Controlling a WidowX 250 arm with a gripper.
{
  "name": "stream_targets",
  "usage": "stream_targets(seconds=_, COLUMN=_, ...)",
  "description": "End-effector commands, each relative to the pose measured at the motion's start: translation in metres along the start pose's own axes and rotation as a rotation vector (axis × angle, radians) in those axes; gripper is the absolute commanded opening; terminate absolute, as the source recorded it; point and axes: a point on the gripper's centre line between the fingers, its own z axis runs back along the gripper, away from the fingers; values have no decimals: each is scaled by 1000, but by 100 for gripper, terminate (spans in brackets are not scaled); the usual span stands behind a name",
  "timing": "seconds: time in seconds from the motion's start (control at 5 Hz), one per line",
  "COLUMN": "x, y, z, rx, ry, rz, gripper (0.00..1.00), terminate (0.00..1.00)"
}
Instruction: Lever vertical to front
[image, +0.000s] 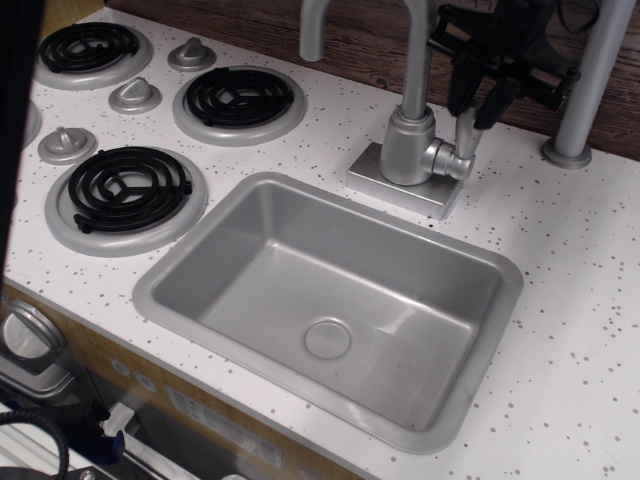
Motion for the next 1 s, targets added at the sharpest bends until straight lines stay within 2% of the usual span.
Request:
stream_targets(seconds=0.0, x=-16, y=-6, z=12, rx=-54, ry=-8, rz=46, gripper=0, terminate=0)
stream_targets(seconds=0.2, x=-16, y=-5, z=-1, rx=-98, ry=-4, rz=44, gripper=100, terminate=0)
stream_targets(seconds=0.4, x=-18, y=-3, z=-13, rx=-138, ry=-12, rz=60, gripper=100, terminate=0)
stream_targets(seconds=0.6, x=-19, y=-2, z=-20, rx=-163, ry=-6, rz=63, gripper=0, terminate=0)
stream_targets(seconds=0.8, x=-20, y=-2, z=-23, rx=-170, ry=-6, rz=64, gripper=0, terminate=0)
